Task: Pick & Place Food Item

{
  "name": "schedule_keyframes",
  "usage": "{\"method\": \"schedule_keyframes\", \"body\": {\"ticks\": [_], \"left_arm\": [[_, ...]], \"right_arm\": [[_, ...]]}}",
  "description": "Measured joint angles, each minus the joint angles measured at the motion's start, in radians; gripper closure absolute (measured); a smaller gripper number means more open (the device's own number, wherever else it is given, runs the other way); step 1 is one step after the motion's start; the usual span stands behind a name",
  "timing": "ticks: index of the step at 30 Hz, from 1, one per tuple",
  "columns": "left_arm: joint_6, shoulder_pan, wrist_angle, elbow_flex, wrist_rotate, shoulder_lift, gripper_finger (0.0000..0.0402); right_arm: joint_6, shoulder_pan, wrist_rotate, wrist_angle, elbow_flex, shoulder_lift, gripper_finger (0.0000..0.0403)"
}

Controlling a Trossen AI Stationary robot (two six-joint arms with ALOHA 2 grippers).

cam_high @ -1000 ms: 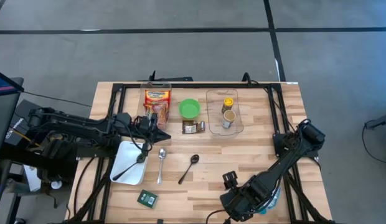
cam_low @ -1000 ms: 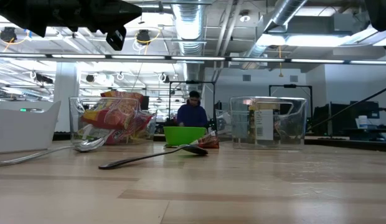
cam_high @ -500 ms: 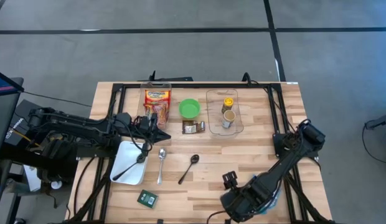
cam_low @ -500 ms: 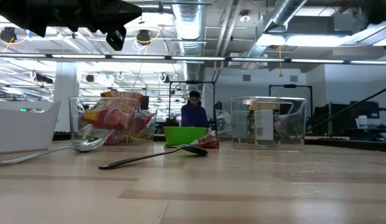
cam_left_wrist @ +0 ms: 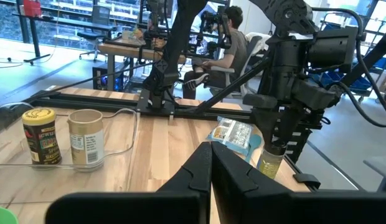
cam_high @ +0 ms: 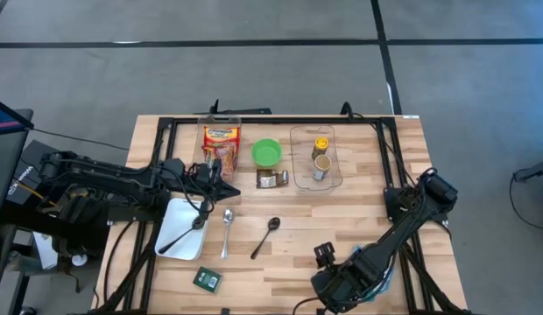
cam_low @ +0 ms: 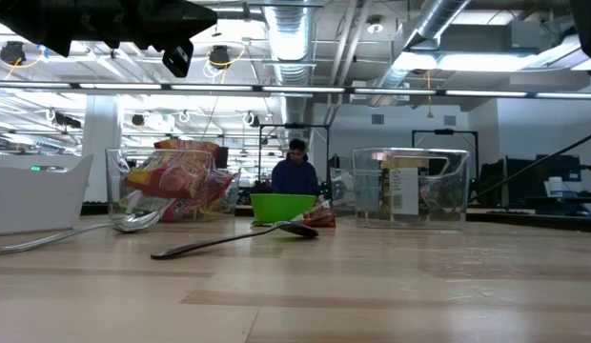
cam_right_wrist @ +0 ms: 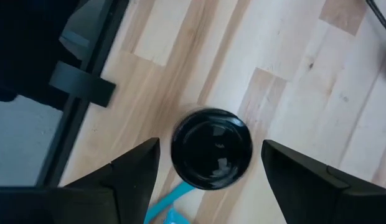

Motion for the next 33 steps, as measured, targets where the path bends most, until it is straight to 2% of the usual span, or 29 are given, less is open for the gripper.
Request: {"method": "schedule_keyframes", "body": {"ticks": [15, 33], "left_arm": [[0.0, 0.0, 0.0, 0.0, 0.0, 0.0, 0.0401], [0.0, 0.0, 0.0, 0.0, 0.0, 0.0, 0.0401]], "right_arm": [[0.0, 0.0, -0.01, 0.014, -0.002, 0.0, 0.0127], [0.012, -0.006, -0.013, 0.189, -0.155, -0.001, 0.0127]]}}
